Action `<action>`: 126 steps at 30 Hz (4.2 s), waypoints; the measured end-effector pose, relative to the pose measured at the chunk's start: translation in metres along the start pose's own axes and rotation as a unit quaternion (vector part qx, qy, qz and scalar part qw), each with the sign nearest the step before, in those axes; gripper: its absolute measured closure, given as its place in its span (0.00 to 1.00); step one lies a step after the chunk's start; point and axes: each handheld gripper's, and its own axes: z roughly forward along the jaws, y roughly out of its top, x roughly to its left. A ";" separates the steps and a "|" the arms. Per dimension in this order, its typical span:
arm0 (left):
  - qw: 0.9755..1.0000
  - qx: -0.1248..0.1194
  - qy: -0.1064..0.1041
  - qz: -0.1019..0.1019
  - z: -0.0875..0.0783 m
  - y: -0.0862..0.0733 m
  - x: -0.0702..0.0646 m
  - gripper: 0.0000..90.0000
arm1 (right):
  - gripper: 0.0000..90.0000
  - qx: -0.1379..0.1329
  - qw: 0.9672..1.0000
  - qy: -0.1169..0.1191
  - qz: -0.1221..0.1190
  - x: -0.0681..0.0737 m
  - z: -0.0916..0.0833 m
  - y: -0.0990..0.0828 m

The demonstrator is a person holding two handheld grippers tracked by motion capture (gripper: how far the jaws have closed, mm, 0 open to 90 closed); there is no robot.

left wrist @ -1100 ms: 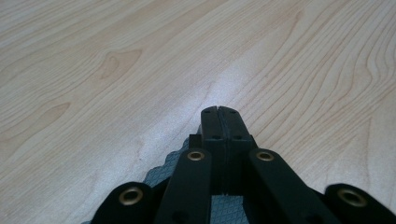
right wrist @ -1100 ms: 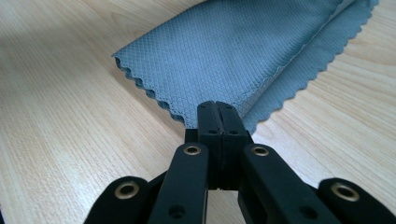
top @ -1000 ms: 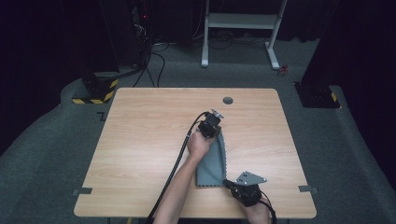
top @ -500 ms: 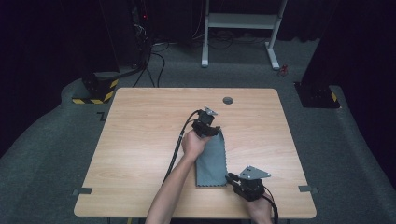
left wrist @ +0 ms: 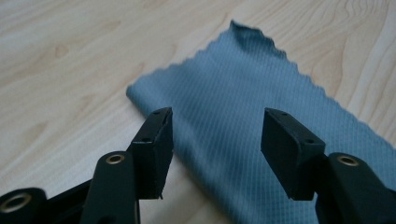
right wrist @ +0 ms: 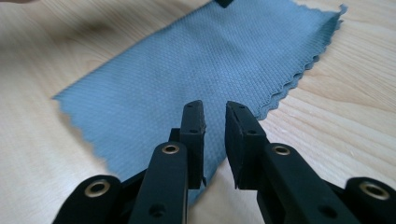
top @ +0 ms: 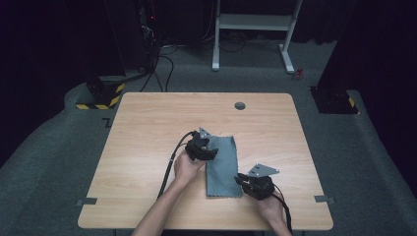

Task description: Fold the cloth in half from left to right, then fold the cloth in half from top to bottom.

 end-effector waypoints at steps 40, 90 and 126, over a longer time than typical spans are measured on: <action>0.999 -0.005 -0.029 0.044 -0.040 -0.061 -0.031 0.43 | 0.86 0.015 1.000 -0.017 -0.017 -0.012 0.029 -0.001; 0.998 -0.047 -0.034 0.016 -0.038 -0.055 -0.021 0.45 | 0.76 -0.012 1.000 0.003 -0.005 -0.027 0.025 0.017; 0.995 0.010 0.067 -0.074 0.030 0.000 0.044 0.43 | 0.75 0.018 0.993 -0.073 0.094 -0.094 0.090 0.070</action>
